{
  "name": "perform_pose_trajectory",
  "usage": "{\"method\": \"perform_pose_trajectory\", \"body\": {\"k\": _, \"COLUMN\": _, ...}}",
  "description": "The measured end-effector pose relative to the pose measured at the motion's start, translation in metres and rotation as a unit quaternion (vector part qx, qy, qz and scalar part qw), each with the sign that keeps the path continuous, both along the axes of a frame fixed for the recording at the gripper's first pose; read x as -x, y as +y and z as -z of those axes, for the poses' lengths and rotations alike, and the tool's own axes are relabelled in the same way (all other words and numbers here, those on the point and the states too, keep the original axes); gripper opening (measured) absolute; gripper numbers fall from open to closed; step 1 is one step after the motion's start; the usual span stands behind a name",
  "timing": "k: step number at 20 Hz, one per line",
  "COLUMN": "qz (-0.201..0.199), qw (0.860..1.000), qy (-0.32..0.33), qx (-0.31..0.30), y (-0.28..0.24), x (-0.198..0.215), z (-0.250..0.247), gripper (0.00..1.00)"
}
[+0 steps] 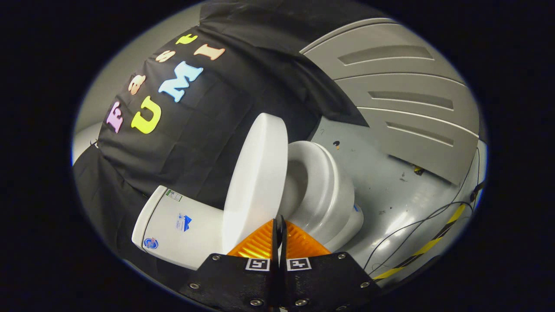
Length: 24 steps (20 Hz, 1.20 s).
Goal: Open the toilet lid.
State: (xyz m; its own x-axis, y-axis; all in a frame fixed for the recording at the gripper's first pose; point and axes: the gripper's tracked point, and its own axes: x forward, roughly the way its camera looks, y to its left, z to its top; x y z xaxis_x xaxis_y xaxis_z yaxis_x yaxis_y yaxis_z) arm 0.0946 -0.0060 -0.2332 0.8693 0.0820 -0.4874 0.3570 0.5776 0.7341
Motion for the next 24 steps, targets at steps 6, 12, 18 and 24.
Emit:
{"method": "perform_pose_trajectory", "body": {"k": 6, "qz": 0.001, "qw": 1.000, "qy": -0.011, "qx": 0.003, "y": 0.006, "x": -0.003, "z": -0.018, "gripper": 0.00}}
{"method": "perform_pose_trajectory", "body": {"k": 12, "qz": -0.014, "qw": 0.999, "qy": -0.017, "qx": 0.037, "y": 0.015, "x": -0.003, "z": -0.043, "gripper": 0.00}}
{"method": "perform_pose_trajectory", "body": {"k": 18, "qz": -0.028, "qw": 0.997, "qy": -0.023, "qx": 0.073, "y": 0.025, "x": -0.005, "z": -0.066, "gripper": 0.00}}
{"method": "perform_pose_trajectory", "body": {"k": 24, "qz": -0.035, "qw": 0.995, "qy": -0.027, "qx": 0.092, "y": 0.033, "x": -0.008, "z": -0.080, "gripper": 0.00}}
